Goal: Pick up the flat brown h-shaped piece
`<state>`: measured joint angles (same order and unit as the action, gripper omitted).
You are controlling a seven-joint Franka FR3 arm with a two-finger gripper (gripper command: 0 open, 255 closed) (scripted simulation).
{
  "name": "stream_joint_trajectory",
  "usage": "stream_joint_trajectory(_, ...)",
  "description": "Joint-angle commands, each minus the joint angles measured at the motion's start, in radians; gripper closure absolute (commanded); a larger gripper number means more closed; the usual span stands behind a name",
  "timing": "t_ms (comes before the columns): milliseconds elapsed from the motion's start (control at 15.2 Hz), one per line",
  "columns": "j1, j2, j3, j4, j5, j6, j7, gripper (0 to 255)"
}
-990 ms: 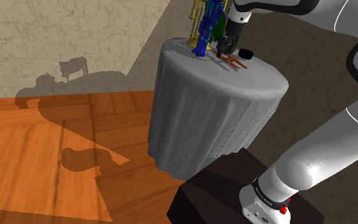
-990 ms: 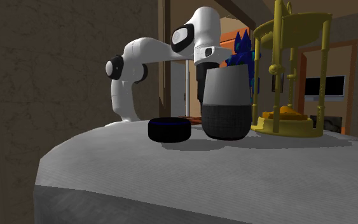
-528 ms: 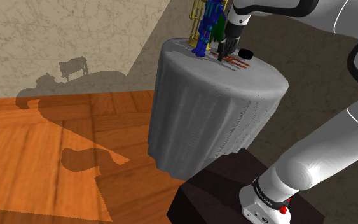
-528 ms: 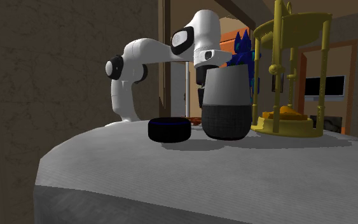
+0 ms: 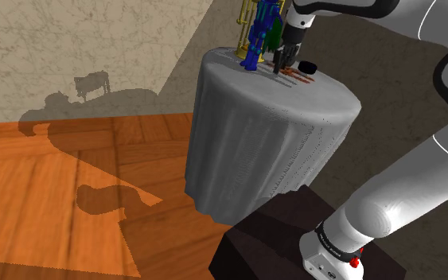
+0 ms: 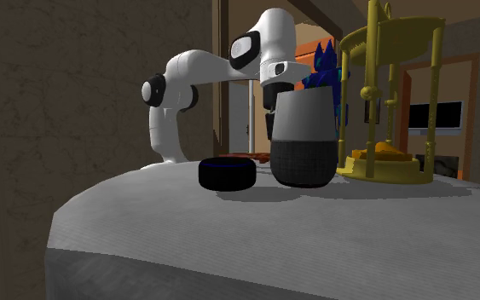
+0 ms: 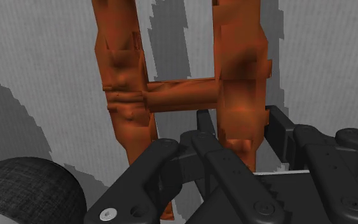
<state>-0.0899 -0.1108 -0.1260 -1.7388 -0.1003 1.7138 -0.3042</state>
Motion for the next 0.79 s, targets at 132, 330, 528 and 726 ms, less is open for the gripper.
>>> stream_joint_trajectory(132, 0.0, 0.012, 0.0, 0.068, 0.002, -0.056, -0.006, 255)
stream_joint_trajectory(330, 0.0, 0.024, 0.0, 0.123, 0.004, -0.099, -0.01, 255)
stream_joint_trajectory(528, 0.0, 0.039, 0.0, 0.181, 0.006, -0.142, -0.015, 255)
stream_joint_trajectory(726, 0.0, 0.056, -0.001, 0.244, 0.008, -0.187, -0.02, 255)
